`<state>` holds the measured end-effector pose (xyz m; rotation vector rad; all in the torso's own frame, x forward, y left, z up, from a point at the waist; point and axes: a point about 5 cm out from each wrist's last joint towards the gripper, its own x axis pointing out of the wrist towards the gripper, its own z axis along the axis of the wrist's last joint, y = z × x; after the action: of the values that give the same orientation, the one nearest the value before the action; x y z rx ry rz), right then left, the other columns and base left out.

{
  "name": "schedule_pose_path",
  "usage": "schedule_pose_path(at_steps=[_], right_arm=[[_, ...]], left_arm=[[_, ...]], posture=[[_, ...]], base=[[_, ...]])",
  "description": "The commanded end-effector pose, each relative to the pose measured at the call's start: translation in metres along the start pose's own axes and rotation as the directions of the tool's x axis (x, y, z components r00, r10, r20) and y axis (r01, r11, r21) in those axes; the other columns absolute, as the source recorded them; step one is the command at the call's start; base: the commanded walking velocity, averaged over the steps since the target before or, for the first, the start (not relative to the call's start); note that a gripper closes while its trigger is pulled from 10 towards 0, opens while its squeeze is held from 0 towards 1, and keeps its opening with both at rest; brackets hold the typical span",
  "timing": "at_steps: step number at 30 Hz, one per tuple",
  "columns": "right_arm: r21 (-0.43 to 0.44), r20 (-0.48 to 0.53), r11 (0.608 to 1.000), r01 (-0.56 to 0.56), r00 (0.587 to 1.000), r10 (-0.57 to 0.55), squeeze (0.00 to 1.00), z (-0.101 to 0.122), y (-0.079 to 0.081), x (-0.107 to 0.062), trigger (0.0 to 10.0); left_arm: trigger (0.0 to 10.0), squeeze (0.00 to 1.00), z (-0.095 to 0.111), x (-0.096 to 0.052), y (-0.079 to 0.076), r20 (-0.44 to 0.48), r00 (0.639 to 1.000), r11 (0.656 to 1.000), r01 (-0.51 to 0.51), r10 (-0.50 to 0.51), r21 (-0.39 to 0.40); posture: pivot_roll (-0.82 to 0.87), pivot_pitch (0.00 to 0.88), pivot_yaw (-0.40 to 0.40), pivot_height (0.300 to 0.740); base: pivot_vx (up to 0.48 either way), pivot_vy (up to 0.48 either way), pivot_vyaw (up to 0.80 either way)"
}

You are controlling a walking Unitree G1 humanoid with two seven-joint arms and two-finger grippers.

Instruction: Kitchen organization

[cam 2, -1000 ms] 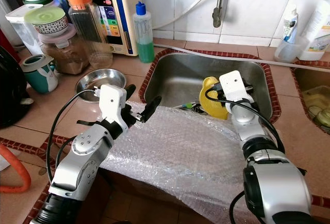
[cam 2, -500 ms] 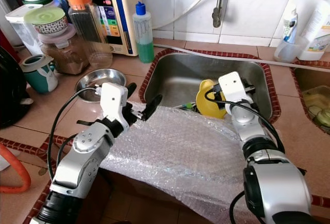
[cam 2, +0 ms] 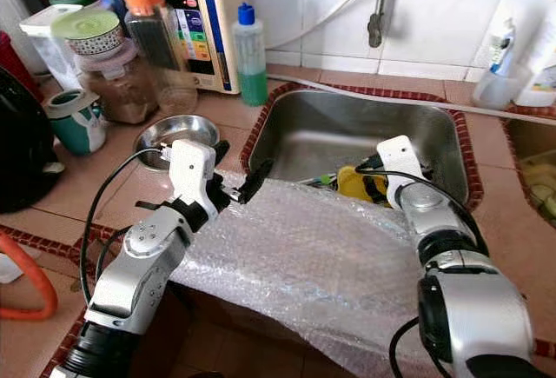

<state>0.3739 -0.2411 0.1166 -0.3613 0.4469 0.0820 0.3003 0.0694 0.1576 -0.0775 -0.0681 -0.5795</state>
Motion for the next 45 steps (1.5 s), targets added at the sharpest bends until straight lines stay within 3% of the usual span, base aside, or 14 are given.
schedule_pose_path(at_steps=[1,5,10,15,19,22,26,27,29,30,31,37,39,45], right_arm=[[0.119,-0.044,0.990,-0.072,0.996,0.078,1.00,-0.009,0.014,0.002,10.0],[0.112,-0.067,0.932,-0.344,0.933,0.352,1.00,-0.013,0.037,0.000,10.0],[0.176,-0.028,0.962,-0.208,0.976,0.216,1.00,-0.009,0.024,0.001,10.0],[0.170,0.020,0.963,-0.211,0.977,0.211,1.00,-0.004,0.020,0.001,10.0],[0.234,0.227,0.955,-0.181,0.965,0.127,1.00,0.022,0.013,0.000,10.0],[0.119,0.225,0.986,-0.115,0.971,0.086,0.98,0.021,0.012,0.000,10.0],[0.188,0.279,0.978,-0.085,0.960,0.030,0.92,0.027,0.008,-0.001,10.0],[0.197,0.289,0.977,-0.086,0.957,0.026,0.63,0.029,0.007,-0.001,10.0],[0.195,0.301,0.977,-0.083,0.954,0.021,0.52,0.031,0.007,-0.002,10.0],[0.192,0.307,0.978,-0.078,0.952,0.016,0.11,0.032,0.007,-0.002,10.0],[0.190,0.320,0.980,-0.062,0.948,-0.002,0.00,0.035,0.006,-0.002,10.0],[0.205,0.435,0.976,-0.071,0.900,-0.026,0.00,0.049,0.018,-0.004,10.0],[0.205,0.493,0.973,-0.104,0.870,-0.010,0.00,0.050,0.031,-0.006,10.0],[0.206,0.585,0.937,-0.282,0.803,0.113,0.00,0.051,0.069,-0.015,10.0]], left_arm=[[10.0,0.00,0.001,0.001,0.001,-0.002,1.000,1.000,-0.002,0.002,0.012],[10.0,0.00,0.001,0.002,0.000,0.000,1.000,1.000,0.002,-0.002,0.011],[10.0,0.00,0.002,0.004,0.001,0.002,1.000,1.000,0.004,-0.004,0.011],[10.0,0.00,0.002,0.003,0.000,0.002,1.000,1.000,0.005,-0.005,0.013],[10.0,0.00,0.001,0.002,0.002,0.005,1.000,1.000,-0.008,0.008,0.021],[10.0,0.00,0.001,0.002,0.003,0.006,1.000,1.000,-0.011,0.011,0.023],[10.0,0.00,0.002,0.003,0.002,0.006,1.000,1.000,-0.010,0.010,0.025],[10.0,0.00,0.002,0.003,0.002,0.006,1.000,1.000,-0.011,0.011,0.026],[10.0,0.00,0.002,0.003,0.003,0.005,1.000,1.000,-0.013,0.013,0.025],[10.0,0.00,0.001,0.002,0.003,0.004,1.000,1.000,-0.019,0.019,0.022],[10.0,0.00,0.001,0.002,0.004,0.002,0.999,0.999,-0.037,0.037,0.030],[10.0,0.00,0.008,-0.003,0.035,0.053,0.961,0.958,-0.275,0.271,0.084],[10.0,0.00,0.014,-0.009,0.058,0.093,0.902,0.897,-0.429,0.421,0.106],[10.0,0.00,0.012,-0.013,0.091,0.054,0.810,0.803,-0.587,0.585,0.106]], posture=[[0.14,0.017,0.085,0.740],[0.14,0.016,0.086,0.740],[0.14,0.016,0.087,0.740],[0.14,0.017,0.089,0.740],[0.14,0.017,0.089,0.740],[0.14,0.017,0.091,0.740],[0.14,0.018,0.092,0.740],[0.14,0.018,0.092,0.740],[0.14,0.018,0.092,0.740],[0.14,0.021,0.089,0.740],[0.14,0.021,0.089,0.740],[0.14,0.023,0.085,0.740],[0.13,0.023,0.075,0.740],[0.11,0.022,0.079,0.740]], base=[[0.000,0.000,0.00],[0.000,0.000,0.00],[0.000,0.000,0.00],[0.000,0.000,0.00],[0.000,0.000,0.00],[0.000,0.000,0.00],[0.000,0.000,0.00],[0.000,0.000,0.00],[0.000,0.000,0.00],[0.000,0.000,0.00],[0.000,0.000,0.00],[0.000,0.000,0.00],[0.000,0.000,0.00],[0.000,0.000,0.00]])
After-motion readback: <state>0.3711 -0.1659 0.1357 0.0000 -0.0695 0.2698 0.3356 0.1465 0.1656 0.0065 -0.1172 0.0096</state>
